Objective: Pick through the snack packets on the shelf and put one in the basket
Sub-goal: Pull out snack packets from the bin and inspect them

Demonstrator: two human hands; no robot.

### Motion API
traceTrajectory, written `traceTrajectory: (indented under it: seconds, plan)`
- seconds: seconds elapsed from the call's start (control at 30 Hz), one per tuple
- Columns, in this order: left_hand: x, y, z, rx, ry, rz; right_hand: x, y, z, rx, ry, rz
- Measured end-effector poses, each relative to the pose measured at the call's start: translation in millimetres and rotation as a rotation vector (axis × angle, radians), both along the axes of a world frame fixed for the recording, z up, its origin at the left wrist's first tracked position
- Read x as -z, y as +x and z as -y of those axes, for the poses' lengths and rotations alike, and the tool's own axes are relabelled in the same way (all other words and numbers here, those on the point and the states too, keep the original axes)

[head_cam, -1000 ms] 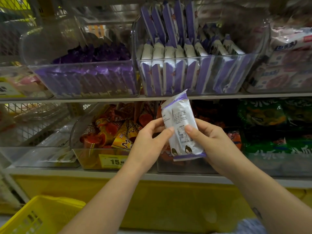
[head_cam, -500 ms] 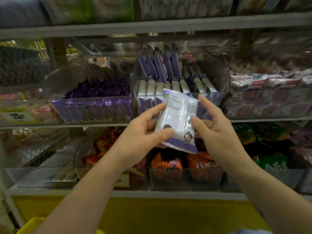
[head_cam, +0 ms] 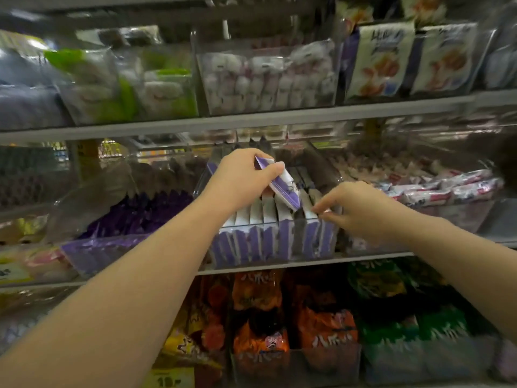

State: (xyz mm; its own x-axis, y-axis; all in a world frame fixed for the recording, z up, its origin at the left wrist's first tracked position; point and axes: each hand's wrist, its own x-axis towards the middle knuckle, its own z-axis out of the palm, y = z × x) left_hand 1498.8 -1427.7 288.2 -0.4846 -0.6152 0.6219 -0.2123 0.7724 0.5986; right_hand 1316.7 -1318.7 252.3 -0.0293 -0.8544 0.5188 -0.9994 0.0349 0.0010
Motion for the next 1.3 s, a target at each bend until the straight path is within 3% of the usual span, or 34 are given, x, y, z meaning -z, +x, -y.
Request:
traceTrajectory:
  seconds: [0.13, 0.23, 0.4, 0.6, 0.73, 0.87, 1.0, 1.07, 1.17, 1.3]
  plan:
    - [-13.8, -18.7, 14.8, -0.028, -0.034, 0.163, -10.2, -5.1, 13.1, 0.021, 0.091, -0.28]
    - [-17.4, -29.3, 20.9, -0.052, -0.056, 0.266, -18.7, -3.9, 21.1, 0.032, 0.189, -0.341]
    - [-6.7, -51.2, 23.5, -0.2, -0.281, 0.481, -31.5, -3.0, 25.7, 0.034, 0.419, -0.358]
    - [25.1, -61.4, 33.8, -0.345, -0.515, 0.545, -28.4, 0.3, 29.4, 0.077, 0.538, -0.465]
    - [41.7, -61.4, 46.9, -0.258, -0.465, 0.581, -21.3, 2.3, 34.2, 0.12, 0.545, -0.589]
    - [44.9, -44.4, 64.0, 0.046, -0.286, 0.605, -21.9, -1.2, 31.7, 0.11, 0.534, -0.61]
    - [56.0, -33.4, 70.3, 0.131, -0.258, 0.668, -38.7, -2.2, 35.3, 0.047, 0.565, -0.291]
    - [56.0, -34.1, 70.4, 0.127, -0.271, 0.669, -54.0, -6.6, 44.2, 0.01, 0.462, -0.19]
    - [54.7, -34.1, 69.3, 0.128, -0.259, 0.669, -66.1, -15.5, 66.5, 0.039, 0.281, -0.287]
    - [52.6, -32.0, 68.6, 0.153, -0.235, 0.682, -63.0, -19.3, 98.8, 0.164, 0.385, -0.372]
